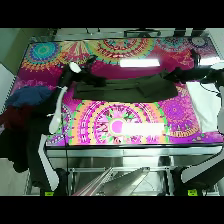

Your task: Fold the shirts.

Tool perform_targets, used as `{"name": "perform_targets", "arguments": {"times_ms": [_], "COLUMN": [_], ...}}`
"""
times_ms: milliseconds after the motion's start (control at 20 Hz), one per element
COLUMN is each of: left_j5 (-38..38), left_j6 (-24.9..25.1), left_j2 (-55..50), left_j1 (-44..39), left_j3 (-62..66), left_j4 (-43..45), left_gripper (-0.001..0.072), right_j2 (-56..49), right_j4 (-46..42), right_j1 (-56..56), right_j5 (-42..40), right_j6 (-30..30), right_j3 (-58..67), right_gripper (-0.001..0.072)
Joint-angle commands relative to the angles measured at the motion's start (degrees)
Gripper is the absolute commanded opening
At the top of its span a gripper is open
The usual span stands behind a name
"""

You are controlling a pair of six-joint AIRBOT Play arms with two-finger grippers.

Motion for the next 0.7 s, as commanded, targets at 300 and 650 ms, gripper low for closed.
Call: {"name": "perform_targets", "arguments": {"times_ms": [300,650], "left_j5": [13.86,2.71], "left_j6": [-4.96,-1.31], "left_j2": [-9.29,-2.60], "left_j1": [-13.51,-5.88], "left_j3": [5.68,7.74], "left_j4": [-2.51,-22.51], "left_gripper": [0.0015,0.0015], "right_j2": [0.79,0.79], "right_j4": [10.67,11.56], "right_j1": [3.98,5.99], "right_j5": [10.14,9.07], "right_j6": [2.97,5.51], "right_j3": [10.32,10.32], "right_gripper": [0.0017,0.0017]}}
